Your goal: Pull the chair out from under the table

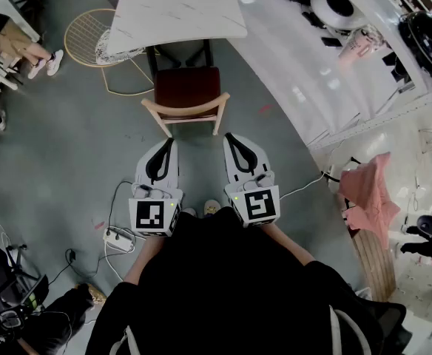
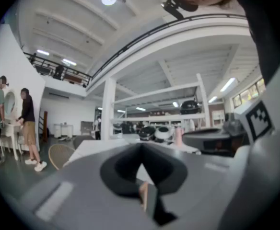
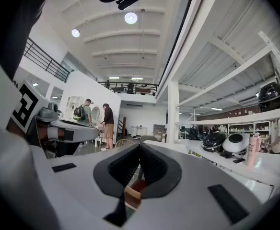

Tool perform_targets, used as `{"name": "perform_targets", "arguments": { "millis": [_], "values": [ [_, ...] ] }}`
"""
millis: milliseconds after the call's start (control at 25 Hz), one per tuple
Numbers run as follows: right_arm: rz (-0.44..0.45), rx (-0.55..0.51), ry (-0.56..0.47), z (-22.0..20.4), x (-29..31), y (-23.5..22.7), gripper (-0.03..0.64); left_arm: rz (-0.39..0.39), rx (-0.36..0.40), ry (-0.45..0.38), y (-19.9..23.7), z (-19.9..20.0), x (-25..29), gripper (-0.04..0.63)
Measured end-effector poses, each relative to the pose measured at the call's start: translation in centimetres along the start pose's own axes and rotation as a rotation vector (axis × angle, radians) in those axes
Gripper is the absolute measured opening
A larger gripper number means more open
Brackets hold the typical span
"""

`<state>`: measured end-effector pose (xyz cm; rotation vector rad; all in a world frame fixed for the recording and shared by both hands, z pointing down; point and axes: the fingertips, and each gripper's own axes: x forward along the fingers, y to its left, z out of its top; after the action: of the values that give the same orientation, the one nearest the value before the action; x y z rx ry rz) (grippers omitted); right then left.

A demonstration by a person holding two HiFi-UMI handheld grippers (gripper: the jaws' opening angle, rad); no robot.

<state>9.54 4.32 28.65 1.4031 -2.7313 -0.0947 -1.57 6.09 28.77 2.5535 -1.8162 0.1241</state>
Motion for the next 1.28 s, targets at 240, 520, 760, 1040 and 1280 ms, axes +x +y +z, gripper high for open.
{"name": "perform_targets", "arguments": {
  "millis": [240, 520, 760, 1040, 1280],
  "values": [
    [0.003, 0.012, 0.029, -0.5, 0.3, -1.5, 0.020, 0.020, -0.004, 0.005, -0.6, -0.5, 1.0, 0.006],
    [0.064, 0.050, 0.011, -2.2, 2.7, -1.8, 0.021, 0.023, -0.043, 0.051, 1.3, -3.0, 2.3, 0.008],
    [0.088, 0.023, 0.044, -4.3, 7.9, -2.2, 0.023, -0.004, -0.048, 0.065, 5.7, -4.9, 6.2, 0.008],
    [0.050, -0.046, 0.132, -7.6, 17.1, -4.1, 0.023, -0.115, -0.006, 0.145, 11.7, -8.6, 13.8, 0.009],
    [0.023, -0.072, 0.268, -12.1, 23.1, -6.0, 0.023, -0.164, 0.016, 0.234, 16.6, -12.6, 19.1, 0.011]
  ]
}}
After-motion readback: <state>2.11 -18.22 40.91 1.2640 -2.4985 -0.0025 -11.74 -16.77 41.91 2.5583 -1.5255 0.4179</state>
